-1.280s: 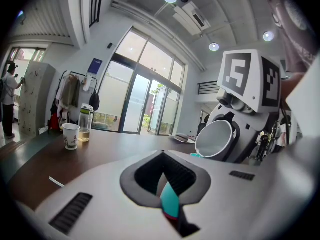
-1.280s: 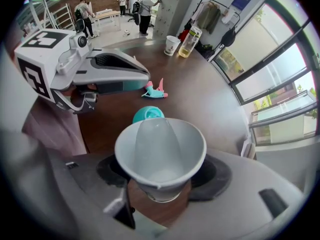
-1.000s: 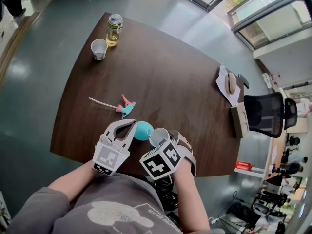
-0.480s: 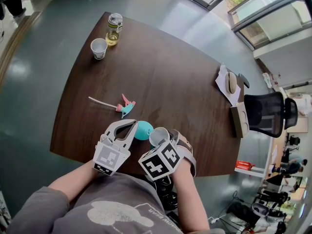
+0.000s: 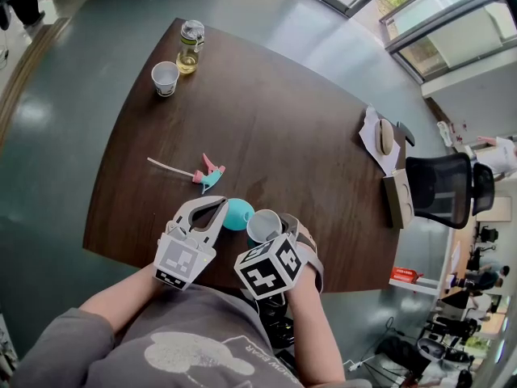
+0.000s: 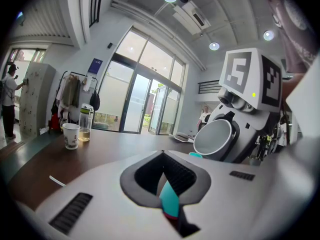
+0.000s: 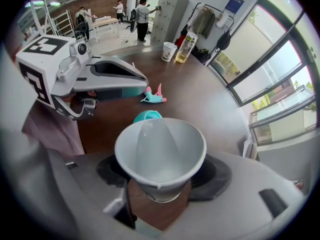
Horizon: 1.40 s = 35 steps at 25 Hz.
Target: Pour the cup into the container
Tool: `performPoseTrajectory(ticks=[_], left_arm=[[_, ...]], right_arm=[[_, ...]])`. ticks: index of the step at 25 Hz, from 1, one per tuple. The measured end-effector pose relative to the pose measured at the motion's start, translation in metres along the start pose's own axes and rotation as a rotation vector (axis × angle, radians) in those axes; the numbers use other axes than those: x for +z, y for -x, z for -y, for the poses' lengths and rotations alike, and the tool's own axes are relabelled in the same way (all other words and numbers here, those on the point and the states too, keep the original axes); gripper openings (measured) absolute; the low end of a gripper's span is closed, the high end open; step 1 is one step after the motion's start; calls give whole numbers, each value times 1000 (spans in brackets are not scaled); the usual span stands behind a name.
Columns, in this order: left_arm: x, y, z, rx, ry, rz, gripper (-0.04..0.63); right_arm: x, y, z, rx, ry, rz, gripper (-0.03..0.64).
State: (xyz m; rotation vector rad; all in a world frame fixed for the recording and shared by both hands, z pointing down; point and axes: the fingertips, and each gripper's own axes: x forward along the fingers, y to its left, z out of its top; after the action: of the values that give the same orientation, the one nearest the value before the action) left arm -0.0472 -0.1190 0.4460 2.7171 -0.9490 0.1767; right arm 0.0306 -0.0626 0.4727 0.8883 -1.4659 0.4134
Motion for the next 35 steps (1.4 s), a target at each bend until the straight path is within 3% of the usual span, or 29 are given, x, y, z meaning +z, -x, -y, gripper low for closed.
performPoseTrajectory(ticks=[12, 20, 35], left_arm=[[3, 6, 11, 2, -10, -9, 8], [17, 14, 19, 12, -23, 11, 8], [33, 16, 39, -33, -70, 30, 6]], right_arm=[[10, 5, -2, 84, -196, 350, 289], [16, 34, 11, 82, -325, 635, 289], [-12, 49, 23, -13, -416, 739, 290]])
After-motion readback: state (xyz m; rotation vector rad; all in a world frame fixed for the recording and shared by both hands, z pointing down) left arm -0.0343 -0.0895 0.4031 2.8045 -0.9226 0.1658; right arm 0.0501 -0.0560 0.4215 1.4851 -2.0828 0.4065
